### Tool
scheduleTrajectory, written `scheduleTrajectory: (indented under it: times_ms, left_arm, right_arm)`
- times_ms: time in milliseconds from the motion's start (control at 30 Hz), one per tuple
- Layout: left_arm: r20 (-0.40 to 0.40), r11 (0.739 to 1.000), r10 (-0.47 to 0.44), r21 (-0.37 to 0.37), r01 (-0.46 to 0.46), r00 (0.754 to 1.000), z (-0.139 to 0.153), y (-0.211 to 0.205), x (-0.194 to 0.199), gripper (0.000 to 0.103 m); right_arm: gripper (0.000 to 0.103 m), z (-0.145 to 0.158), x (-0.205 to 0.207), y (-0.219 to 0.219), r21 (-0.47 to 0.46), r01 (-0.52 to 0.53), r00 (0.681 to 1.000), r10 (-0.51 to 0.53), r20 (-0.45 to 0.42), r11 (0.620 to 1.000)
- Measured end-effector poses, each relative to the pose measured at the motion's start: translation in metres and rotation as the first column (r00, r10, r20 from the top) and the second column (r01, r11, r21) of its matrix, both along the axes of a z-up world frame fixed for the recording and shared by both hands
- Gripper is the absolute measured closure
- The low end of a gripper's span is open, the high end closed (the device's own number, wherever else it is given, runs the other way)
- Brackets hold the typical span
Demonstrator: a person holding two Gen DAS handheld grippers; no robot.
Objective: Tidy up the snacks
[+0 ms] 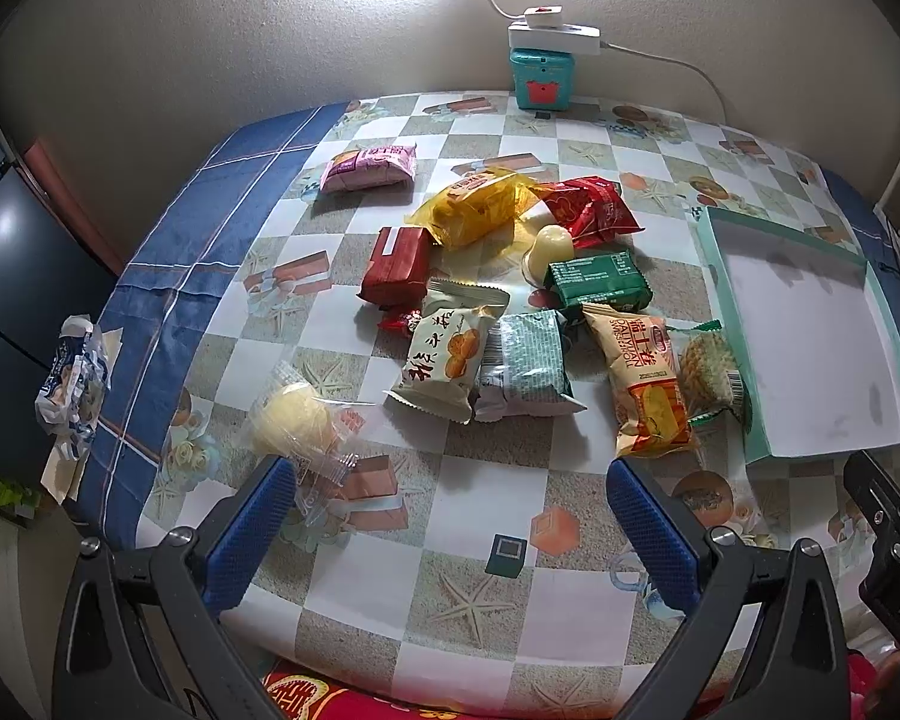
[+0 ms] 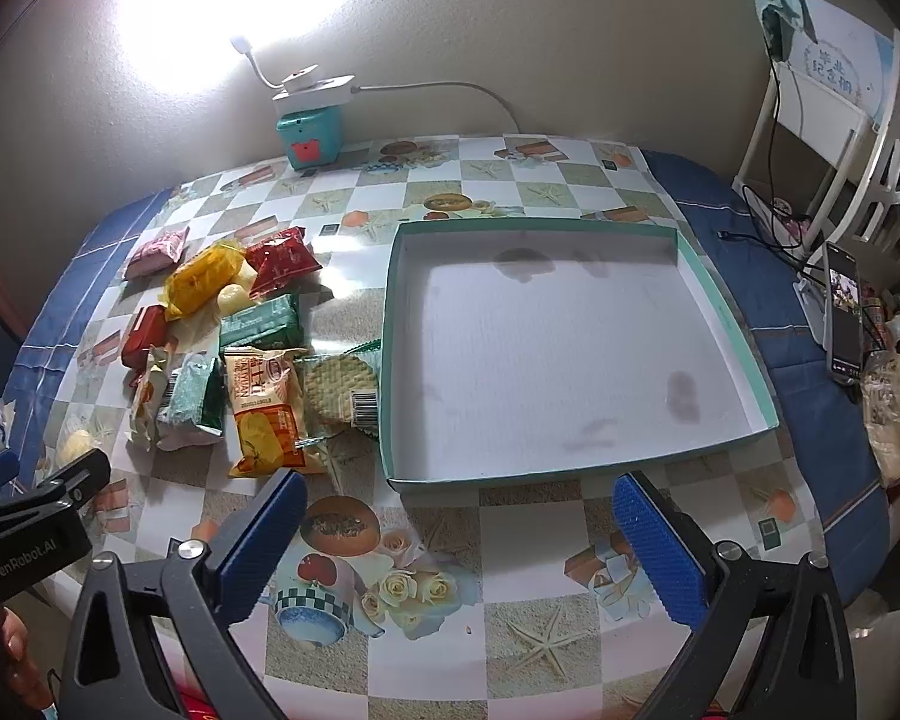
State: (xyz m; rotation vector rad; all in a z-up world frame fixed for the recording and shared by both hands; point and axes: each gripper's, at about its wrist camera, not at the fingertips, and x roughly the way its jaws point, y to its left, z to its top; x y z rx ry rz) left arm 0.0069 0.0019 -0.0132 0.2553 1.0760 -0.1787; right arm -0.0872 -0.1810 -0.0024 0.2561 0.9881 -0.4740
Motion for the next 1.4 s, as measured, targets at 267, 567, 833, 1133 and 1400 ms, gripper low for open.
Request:
scheduleTrajectory:
  times_ms: [267, 567, 833, 1133, 1400]
  left_arm:
    - [-0.007, 1.000, -0.003, 0.000, 0.003, 1.000, -0.0007, 0.0002, 0.0006, 0.000]
    - [-0.017, 1.000, 0.000, -0.003, 0.000, 1.000, -0.0029, 0.0007, 0.0017, 0.000]
    - [-0.018, 1.000, 0.000, -0.003, 0.000, 1.000, -0.0037, 0.0002, 0.0019, 0.000]
    - [-0.018, 1.000, 0.000, -0.002, 0.000, 1.000, -0.0038, 0.0002, 0.0018, 0.000]
    - [-0.018, 1.000, -0.001, -0.002, 0.001, 1.000, -0.0036, 0.0001, 0.0017, 0.000]
  right_arm:
    - [0.000, -0.0006, 0.0003, -0.0002, 0.001, 0.003, 1.000, -0.003, -0.003, 1.000]
    - [0.000, -0.0025, -0.0007, -0.0030, 0.001, 0.016, 1.000, -0.016, -0.005, 1.000]
    - [0.000, -0.0035, -0.0011, -0.0044, 0.002, 0.021, 1.000, -0.021, -0.007, 1.000]
    - [0.000, -0.0030, -0.0004, -0.0046, 0.005, 0.024, 1.000, -0.024, -0.012, 1.000]
    - [0.000, -0.0032, 0.0005, -0.0045, 0.005, 0.024, 1.000, -0.024, -0.014, 1.000]
